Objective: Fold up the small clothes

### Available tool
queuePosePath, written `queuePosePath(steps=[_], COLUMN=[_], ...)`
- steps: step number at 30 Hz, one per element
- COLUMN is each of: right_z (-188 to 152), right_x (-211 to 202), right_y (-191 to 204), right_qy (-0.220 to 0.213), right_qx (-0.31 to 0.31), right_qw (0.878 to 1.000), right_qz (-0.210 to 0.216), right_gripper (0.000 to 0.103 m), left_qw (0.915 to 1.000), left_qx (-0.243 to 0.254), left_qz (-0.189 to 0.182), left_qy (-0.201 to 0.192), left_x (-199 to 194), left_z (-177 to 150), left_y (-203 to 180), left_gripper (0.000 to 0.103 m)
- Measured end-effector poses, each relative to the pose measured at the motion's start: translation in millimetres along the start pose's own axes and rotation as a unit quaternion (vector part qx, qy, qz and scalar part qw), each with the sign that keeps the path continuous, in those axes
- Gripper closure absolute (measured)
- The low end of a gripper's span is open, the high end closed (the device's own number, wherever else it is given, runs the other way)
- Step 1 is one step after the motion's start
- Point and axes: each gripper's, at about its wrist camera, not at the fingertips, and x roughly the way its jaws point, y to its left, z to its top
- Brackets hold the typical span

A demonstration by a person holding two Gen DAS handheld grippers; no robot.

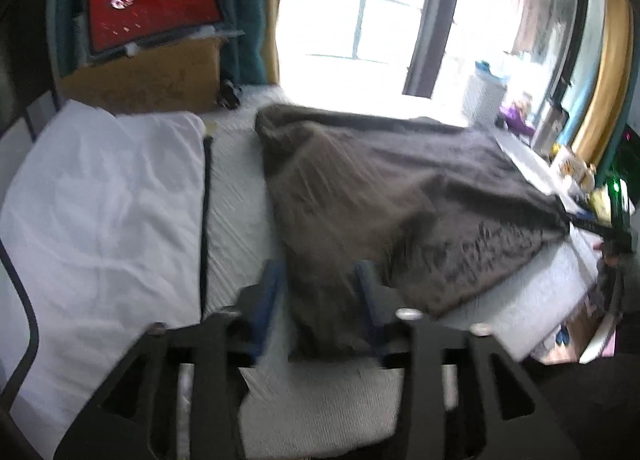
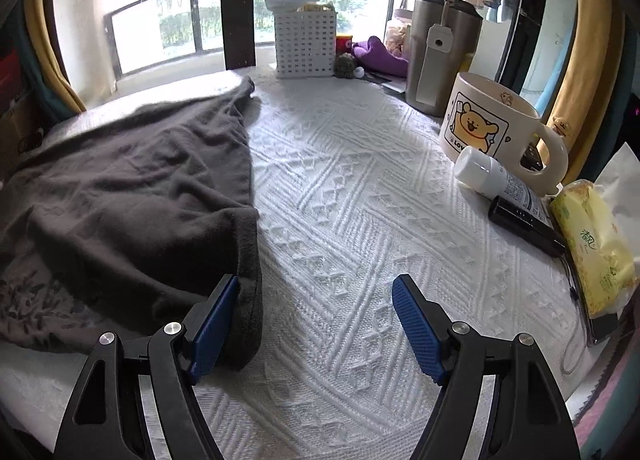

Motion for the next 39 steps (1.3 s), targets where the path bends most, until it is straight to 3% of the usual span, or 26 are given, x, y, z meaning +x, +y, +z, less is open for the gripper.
queuePosePath(steps=[9, 25, 27, 29, 39], right_z=[1.3, -23.6, -23.5, -20.1, 10.9], right_x=[-19.9, -12.2, -10.7, -7.7, 16.8], right_y=[4.3, 35.9, 40.2, 42.1, 41.6], right_qy=[-0.015, 0.058, 0.059, 0.062, 0.051], right_qx=[0.011, 0.048, 0.048, 0.055, 0.096], right_qw=[0.999, 0.988, 0.987, 0.985, 0.978], right_qz=[0.028, 0.135, 0.139, 0.148, 0.179], right_gripper=[0.025, 0.023, 0.017, 0.013, 0.012], left_qw=[1.0000, 0.9996, 0.9996, 0.9996, 0.9998], left_qx=[0.005, 0.017, 0.015, 0.013, 0.001], left_qz=[-0.008, -0.020, -0.022, -0.023, -0.007], left_qy=[0.000, 0.005, 0.006, 0.009, 0.019], left_x=[25.3, 56.3, 58.3, 60.8, 68.8], left_z=[21.8, 44.8, 45.9, 46.9, 54.8], left_y=[-11.3, -14.8, -13.3, -11.5, 1.2], left_gripper=[0.049, 0.049, 0.049, 0.049, 0.048])
